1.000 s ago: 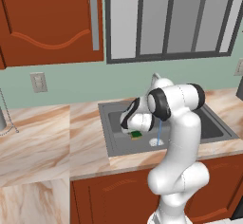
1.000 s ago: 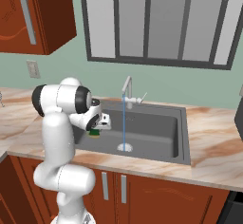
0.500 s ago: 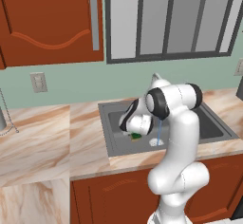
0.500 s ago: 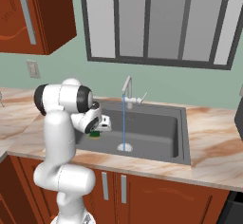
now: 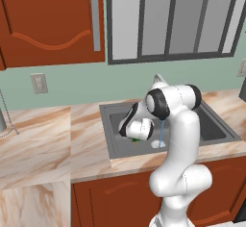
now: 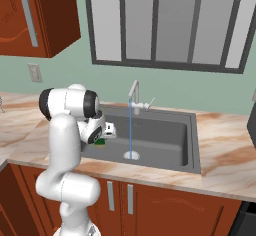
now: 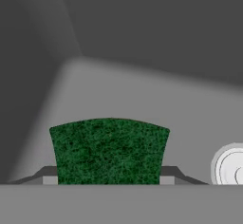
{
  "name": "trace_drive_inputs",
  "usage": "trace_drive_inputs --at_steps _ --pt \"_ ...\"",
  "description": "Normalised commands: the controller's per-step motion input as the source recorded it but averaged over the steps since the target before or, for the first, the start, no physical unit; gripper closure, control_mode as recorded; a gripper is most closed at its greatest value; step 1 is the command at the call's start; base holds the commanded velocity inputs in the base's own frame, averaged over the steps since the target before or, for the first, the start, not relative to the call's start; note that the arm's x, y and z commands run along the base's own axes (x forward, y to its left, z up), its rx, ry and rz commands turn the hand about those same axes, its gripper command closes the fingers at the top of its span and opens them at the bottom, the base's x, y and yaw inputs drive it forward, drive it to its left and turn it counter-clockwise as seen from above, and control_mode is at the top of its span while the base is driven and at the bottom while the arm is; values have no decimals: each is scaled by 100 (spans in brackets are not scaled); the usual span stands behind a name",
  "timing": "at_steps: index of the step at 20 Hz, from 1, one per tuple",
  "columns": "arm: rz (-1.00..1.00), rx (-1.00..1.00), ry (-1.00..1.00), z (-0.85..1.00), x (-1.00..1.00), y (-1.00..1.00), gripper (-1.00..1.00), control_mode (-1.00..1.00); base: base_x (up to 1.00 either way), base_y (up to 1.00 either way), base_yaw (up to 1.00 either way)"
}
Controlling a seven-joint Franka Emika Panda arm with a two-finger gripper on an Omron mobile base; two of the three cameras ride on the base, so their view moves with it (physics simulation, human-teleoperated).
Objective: Soak the sponge with water for a few seconds and then drop it inside the sink.
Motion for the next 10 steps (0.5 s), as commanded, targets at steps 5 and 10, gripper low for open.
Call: trace_drive_inputs --at_steps 5,10 --pt "0 0 0 -3 31 0 100 -100 0 0 0" --pt "0 0 0 0 36 0 100 -100 0 0 0"
